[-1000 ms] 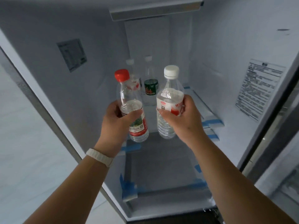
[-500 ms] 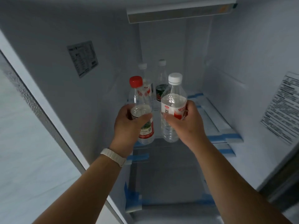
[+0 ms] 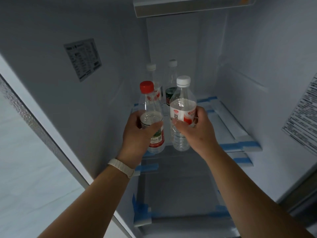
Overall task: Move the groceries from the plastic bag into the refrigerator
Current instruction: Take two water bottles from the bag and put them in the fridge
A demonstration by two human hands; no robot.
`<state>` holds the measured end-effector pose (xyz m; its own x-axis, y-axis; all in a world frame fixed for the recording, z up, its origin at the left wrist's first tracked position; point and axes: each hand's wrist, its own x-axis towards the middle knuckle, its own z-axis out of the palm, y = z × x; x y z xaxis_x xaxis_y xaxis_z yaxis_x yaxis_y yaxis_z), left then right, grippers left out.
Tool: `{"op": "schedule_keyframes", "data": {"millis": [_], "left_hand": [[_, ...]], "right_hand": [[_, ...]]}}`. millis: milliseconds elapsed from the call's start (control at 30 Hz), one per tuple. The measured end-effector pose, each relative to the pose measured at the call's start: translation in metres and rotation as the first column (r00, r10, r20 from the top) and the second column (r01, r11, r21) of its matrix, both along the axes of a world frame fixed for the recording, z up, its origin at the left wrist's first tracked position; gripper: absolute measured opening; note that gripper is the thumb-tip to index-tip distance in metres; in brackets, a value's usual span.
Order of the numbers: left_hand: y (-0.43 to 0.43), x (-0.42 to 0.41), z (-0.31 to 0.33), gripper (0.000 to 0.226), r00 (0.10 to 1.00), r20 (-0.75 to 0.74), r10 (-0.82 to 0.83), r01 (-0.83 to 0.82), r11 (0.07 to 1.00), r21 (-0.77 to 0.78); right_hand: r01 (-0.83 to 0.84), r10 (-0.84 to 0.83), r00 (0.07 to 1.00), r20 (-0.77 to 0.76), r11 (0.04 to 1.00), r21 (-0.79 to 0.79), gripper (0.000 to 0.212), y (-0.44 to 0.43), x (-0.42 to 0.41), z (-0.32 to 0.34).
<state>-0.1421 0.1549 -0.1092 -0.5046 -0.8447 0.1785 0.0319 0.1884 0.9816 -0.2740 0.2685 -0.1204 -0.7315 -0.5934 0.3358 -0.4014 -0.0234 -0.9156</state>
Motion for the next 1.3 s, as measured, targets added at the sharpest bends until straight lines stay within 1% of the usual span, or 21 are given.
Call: {"op": "schedule_keyframes", "data": {"millis": [167, 300, 400, 567, 767, 1067, 1200, 1300], "left_hand": [[-0.002, 0.001, -0.007, 0.043, 0.999, -0.01, -0.031, 0.031, 0.999, -0.015], [0.003, 0.003, -0.023, 0.058, 0.999, 0.009, -0.036, 0.037, 0.997, -0.065], [0.007, 0.002, -0.035, 0.062, 1.0, -0.006, -0.018, 0.017, 0.993, -0.121], [0.003, -0.01, -0.043, 0.059, 0.999, -0.036, 0.014, -0.02, 0.985, -0.17], [-0.013, -0.033, -0.051, 0.064, 0.999, -0.036, 0.024, -0.029, 0.985, -0.168], [-0.04, -0.062, -0.045, 0.065, 0.999, 0.027, 0.034, -0.03, 0.987, -0.158], [-0.042, -0.066, -0.044, 0.065, 0.998, 0.04, 0.053, -0.046, 0.987, -0.156], [-0.043, -0.065, -0.044, 0.065, 0.997, 0.062, 0.046, -0.037, 0.989, -0.14]], "right_hand": [[-0.04, 0.045, 0.998, -0.05, 0.994, 0.104, 0.055, 0.006, -0.003, -0.01], [-0.112, 0.123, 0.992, -0.041, 0.972, 0.208, 0.066, 0.015, -0.005, -0.024], [-0.105, 0.13, 0.987, -0.09, 0.964, 0.243, 0.068, 0.018, -0.005, -0.029], [-0.033, 0.078, 0.983, -0.164, 0.965, 0.259, 0.071, 0.008, -0.011, -0.037], [0.053, -0.013, 0.985, -0.175, 0.972, 0.23, 0.071, -0.017, -0.02, -0.039], [0.087, -0.056, 0.985, -0.164, 0.978, 0.19, 0.066, -0.052, -0.042, -0.04], [0.092, -0.057, 0.983, -0.174, 0.975, 0.201, 0.067, -0.057, -0.045, -0.037], [0.07, -0.038, 0.988, -0.152, 0.974, 0.214, 0.067, -0.054, -0.046, -0.036]]}}
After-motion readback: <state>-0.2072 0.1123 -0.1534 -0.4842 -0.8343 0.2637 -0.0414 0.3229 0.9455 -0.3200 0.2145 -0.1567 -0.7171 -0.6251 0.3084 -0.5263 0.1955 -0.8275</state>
